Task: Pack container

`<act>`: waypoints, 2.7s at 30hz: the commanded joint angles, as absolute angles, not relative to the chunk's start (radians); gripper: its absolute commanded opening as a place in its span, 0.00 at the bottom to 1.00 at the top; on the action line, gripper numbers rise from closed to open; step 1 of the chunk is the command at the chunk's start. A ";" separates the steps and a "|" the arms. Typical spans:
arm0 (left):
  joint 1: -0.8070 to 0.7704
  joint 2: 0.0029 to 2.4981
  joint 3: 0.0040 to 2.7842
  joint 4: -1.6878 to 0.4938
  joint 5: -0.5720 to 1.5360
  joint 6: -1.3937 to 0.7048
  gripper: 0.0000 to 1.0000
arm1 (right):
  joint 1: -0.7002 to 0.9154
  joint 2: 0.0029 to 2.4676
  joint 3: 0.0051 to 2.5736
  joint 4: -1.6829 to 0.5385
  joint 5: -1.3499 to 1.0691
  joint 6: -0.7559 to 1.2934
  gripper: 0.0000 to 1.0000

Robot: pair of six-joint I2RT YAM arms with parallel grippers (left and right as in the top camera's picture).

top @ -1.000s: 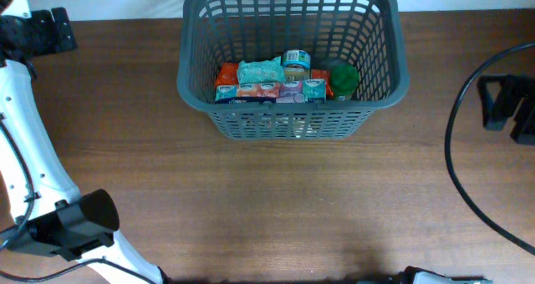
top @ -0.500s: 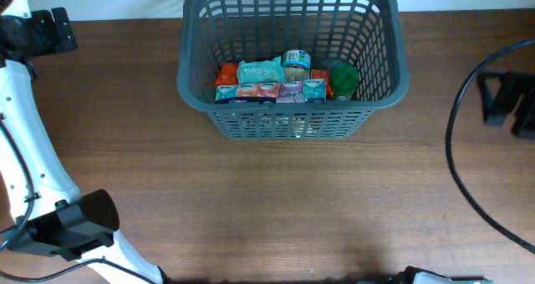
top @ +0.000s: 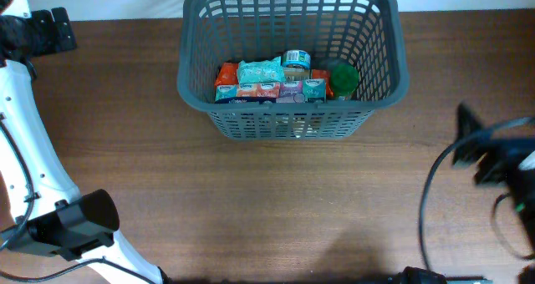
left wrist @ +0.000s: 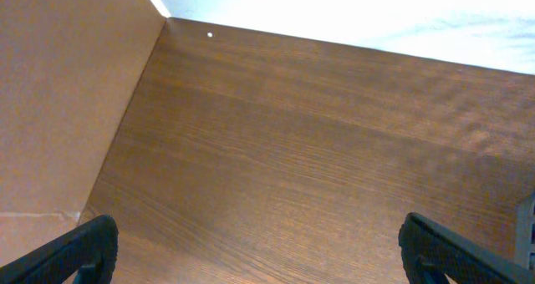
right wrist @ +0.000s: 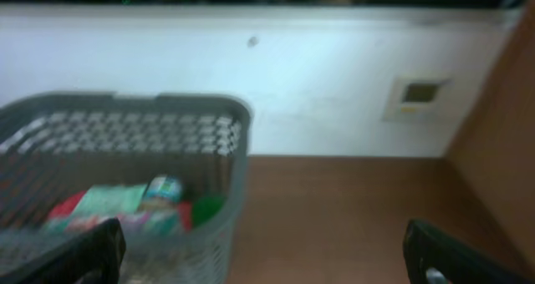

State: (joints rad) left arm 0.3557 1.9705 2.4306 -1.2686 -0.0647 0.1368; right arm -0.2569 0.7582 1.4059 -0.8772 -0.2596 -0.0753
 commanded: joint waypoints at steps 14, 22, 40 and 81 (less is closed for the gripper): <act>0.361 1.973 2.425 -1.269 -0.068 0.128 0.99 | -0.091 0.317 0.827 -0.799 -0.250 -0.071 0.99; 0.361 1.973 2.425 -1.269 -0.068 0.128 0.99 | -0.042 0.185 0.614 -0.704 -0.250 -0.072 0.99; 0.361 1.973 2.425 -1.269 -0.068 0.128 0.99 | -0.038 0.064 0.231 -0.691 -0.247 -0.071 0.99; 0.361 1.973 2.425 -1.269 -0.068 0.128 0.99 | -0.038 0.034 0.167 -0.692 -0.205 -0.071 0.99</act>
